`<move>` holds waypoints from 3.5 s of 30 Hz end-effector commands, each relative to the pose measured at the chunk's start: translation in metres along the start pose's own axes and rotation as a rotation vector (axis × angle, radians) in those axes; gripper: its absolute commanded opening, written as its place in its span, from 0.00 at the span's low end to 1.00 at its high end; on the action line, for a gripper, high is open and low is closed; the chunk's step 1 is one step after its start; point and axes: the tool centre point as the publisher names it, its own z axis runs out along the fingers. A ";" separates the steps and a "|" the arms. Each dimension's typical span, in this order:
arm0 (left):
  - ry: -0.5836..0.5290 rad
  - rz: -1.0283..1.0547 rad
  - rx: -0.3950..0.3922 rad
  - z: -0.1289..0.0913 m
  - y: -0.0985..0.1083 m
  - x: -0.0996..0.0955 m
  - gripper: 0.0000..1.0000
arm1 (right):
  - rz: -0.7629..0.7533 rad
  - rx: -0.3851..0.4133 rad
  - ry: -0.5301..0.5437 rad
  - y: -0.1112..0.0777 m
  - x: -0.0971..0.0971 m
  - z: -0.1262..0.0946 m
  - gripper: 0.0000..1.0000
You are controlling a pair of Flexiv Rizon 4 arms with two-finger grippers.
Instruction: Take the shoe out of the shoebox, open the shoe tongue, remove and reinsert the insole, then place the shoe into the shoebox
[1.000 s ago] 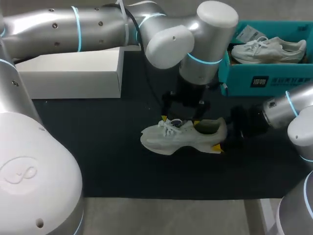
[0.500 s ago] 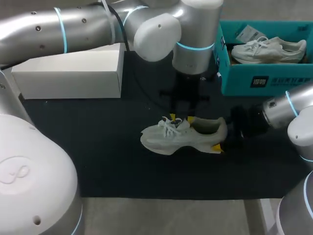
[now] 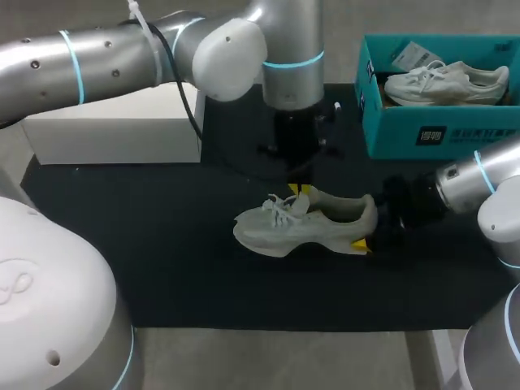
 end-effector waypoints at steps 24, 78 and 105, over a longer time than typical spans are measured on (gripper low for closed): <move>0.107 -0.317 0.037 0.038 0.019 -0.088 0.00 | 0.000 0.001 -0.002 -0.001 -0.002 0.004 0.00; -0.504 1.204 0.266 -0.040 0.001 -0.048 1.00 | 0.000 0.001 -0.002 -0.001 -0.002 0.004 0.00; -0.266 1.271 0.181 -0.026 0.004 0.007 0.00 | 0.000 0.001 -0.002 -0.001 -0.002 0.004 0.00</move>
